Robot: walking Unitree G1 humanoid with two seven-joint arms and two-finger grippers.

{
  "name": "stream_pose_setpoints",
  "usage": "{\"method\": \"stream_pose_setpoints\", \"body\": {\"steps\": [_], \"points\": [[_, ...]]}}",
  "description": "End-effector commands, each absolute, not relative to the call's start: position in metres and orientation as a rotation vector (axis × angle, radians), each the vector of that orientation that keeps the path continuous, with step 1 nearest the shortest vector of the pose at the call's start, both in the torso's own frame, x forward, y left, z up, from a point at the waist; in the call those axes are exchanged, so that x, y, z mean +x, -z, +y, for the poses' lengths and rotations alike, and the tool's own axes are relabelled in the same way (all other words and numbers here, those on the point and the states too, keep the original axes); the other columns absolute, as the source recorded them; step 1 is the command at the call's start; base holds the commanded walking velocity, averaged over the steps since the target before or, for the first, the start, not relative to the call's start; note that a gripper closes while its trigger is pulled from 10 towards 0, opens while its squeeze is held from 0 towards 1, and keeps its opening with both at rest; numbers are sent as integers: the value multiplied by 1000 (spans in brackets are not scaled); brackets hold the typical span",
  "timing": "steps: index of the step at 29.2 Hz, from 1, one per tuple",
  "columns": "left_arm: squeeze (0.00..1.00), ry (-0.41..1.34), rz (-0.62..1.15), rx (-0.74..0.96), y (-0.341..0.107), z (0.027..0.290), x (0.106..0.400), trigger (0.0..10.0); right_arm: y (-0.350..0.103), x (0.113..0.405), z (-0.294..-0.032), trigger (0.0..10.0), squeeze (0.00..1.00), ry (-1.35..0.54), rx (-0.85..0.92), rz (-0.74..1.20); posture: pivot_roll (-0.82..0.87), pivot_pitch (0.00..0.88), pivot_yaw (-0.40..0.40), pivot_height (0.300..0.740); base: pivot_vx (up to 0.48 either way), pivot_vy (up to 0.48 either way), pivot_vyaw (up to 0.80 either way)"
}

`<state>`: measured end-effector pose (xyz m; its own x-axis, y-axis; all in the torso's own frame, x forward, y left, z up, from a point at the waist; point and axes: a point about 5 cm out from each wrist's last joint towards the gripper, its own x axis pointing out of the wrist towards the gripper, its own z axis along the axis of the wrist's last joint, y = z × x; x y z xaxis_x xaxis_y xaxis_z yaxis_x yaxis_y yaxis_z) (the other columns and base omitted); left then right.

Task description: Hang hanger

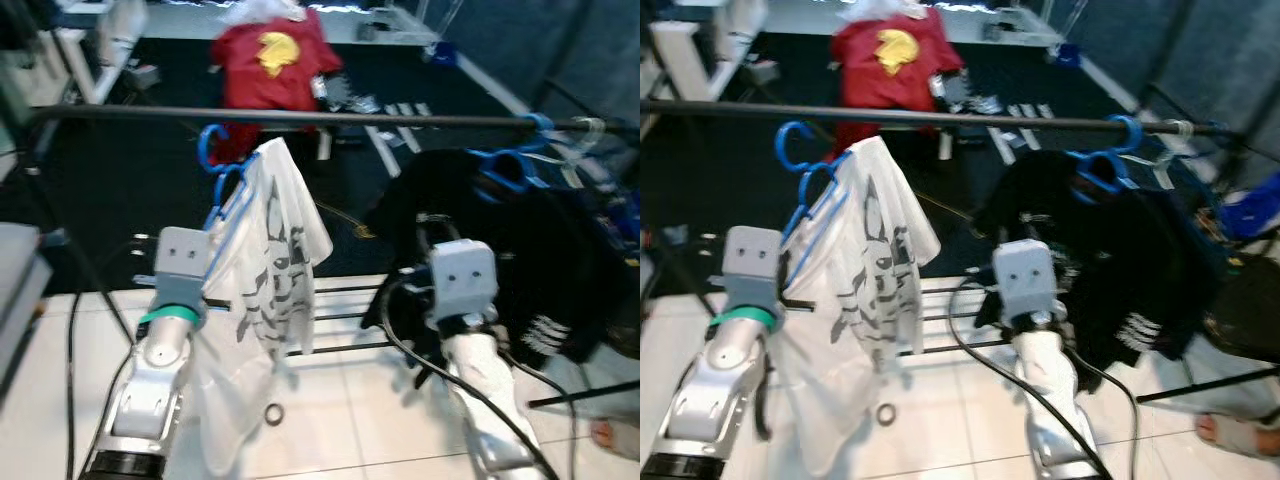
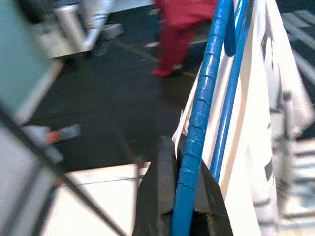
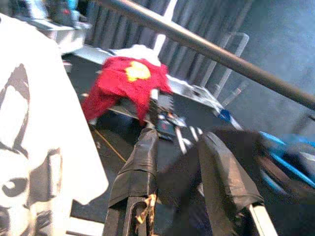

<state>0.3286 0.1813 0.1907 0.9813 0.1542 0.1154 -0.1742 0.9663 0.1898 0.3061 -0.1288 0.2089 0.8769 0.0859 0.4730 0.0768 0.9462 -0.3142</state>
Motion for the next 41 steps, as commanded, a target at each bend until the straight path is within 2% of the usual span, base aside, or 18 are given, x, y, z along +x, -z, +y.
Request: {"method": "stream_pose_setpoints", "body": {"steps": [1,8,11,18,21,31,33,35,41], "points": [[0,-163,-113,189,-191,176,329,10000,-206,306,-134,10000,0,8,-351,-497,-177,155,35,740,296,0,781],[0,-162,-133,162,-194,176,328,10000,-209,304,-132,10000,0,-16,-345,-522,-176,157,34,740,207,0,0],[0,-48,-193,153,-199,163,322,10000,-207,303,-130,10000,0,-41,-351,-520,-177,155,34,740,0,0,0],[0,54,-198,184,-194,151,316,10000,-202,303,-133,10000,0,-35,-376,-502,-176,152,39,740,0,0,0],[0,155,-229,168,-196,136,305,10000,-200,302,-138,10000,0,-19,-384,-499,-178,150,45,740,0,0,0],[0,78,-355,153,-228,132,299,10000,-201,302,-149,10000,0,3,-398,-505,-178,145,48,740,0,0,0],[0,65,-339,177,-231,129,306,10000,-202,303,-150,10000,0,5,-400,-507,-176,143,48,740,0,0,0],[0,49,-260,217,-230,123,326,10000,-203,304,-149,10000,0,5,-401,-513,-178,139,50,740,0,0,0],[0,-30,-182,182,-227,121,353,10000,-206,306,-146,10000,0,2,-397,-525,-188,136,54,740,0,0,0]]}}
